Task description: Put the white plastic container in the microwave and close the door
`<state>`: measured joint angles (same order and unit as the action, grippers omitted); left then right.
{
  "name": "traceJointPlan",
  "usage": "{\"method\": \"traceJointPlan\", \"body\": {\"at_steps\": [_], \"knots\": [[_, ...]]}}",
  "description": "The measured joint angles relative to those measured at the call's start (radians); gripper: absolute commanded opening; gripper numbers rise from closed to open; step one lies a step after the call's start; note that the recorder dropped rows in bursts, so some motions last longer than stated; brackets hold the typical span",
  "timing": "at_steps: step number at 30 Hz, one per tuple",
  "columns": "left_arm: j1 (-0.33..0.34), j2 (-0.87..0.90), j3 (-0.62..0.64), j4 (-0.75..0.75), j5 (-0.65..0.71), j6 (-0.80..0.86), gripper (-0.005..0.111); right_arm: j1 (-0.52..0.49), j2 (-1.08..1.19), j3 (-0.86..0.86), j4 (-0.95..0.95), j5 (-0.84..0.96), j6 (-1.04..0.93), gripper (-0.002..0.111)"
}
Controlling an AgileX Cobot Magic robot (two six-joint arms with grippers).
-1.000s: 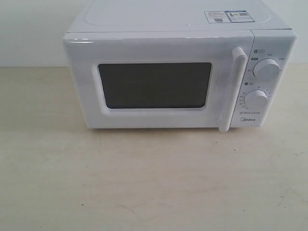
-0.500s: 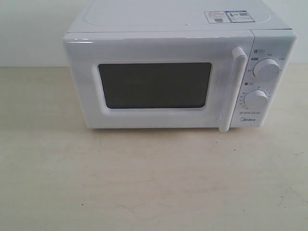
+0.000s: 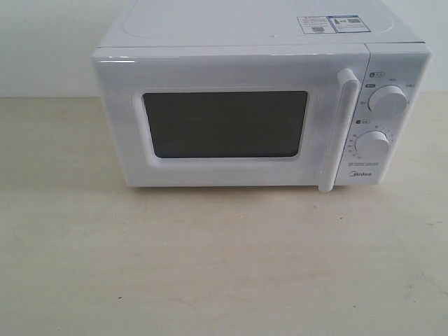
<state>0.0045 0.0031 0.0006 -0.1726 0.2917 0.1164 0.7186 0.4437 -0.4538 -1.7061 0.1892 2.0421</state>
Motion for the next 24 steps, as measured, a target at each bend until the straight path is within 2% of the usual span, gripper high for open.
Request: {"method": "traceJointPlan", "body": {"at_steps": [22,24], "knots": [[0.0,0.0,0.0,-0.006,0.0,0.0,0.004,0.0,0.0,0.0,0.0,0.0,0.0,0.0],[0.0,0.0,0.0,-0.006,0.0,-0.001,0.004,-0.027,0.0,0.002,0.0,-0.007,0.0,0.0]]}}
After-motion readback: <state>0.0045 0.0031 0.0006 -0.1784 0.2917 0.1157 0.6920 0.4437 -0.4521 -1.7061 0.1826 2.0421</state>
